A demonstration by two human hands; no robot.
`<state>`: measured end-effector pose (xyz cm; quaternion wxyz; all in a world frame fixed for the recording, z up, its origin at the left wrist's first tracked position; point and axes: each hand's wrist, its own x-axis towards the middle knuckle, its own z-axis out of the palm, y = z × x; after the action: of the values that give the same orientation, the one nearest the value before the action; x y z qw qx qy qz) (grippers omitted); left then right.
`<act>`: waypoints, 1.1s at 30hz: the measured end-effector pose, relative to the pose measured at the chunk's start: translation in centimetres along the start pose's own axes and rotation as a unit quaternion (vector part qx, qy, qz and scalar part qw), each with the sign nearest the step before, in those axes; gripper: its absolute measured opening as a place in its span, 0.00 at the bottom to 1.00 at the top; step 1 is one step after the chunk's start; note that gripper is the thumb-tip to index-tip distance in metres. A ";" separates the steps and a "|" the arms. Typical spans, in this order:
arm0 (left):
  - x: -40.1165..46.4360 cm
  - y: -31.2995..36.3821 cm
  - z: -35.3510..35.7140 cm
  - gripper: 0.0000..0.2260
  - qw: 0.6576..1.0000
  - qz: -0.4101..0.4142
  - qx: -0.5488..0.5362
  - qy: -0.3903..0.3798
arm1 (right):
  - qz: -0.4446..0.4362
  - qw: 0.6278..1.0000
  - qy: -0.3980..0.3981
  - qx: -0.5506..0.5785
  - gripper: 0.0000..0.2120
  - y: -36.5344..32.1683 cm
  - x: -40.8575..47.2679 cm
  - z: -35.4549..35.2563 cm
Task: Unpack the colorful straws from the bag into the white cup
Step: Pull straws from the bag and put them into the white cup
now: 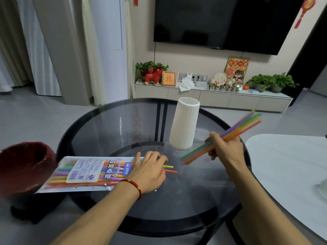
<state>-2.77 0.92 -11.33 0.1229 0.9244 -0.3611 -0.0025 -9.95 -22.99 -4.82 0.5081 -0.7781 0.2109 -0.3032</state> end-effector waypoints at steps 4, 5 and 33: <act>0.0 0.7 -0.5 0.19 0.998 -0.001 0.002 0.056 | 0.068 0.962 0.055 0.259 0.11 -1.7 1.2 -0.8; 0.0 0.9 -0.6 0.19 0.998 -0.003 0.000 0.065 | 0.078 0.945 0.072 0.311 0.11 -2.4 1.7 -0.7; 0.6 -1.2 -1.0 0.21 0.995 -0.053 -0.024 0.082 | -0.007 0.998 -0.040 0.049 0.25 -10.1 9.6 5.8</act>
<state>-1.46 1.63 -10.60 0.1742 0.9360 -0.3004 0.0586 1.24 -21.27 5.15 0.5515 -0.7652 0.1703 -0.2851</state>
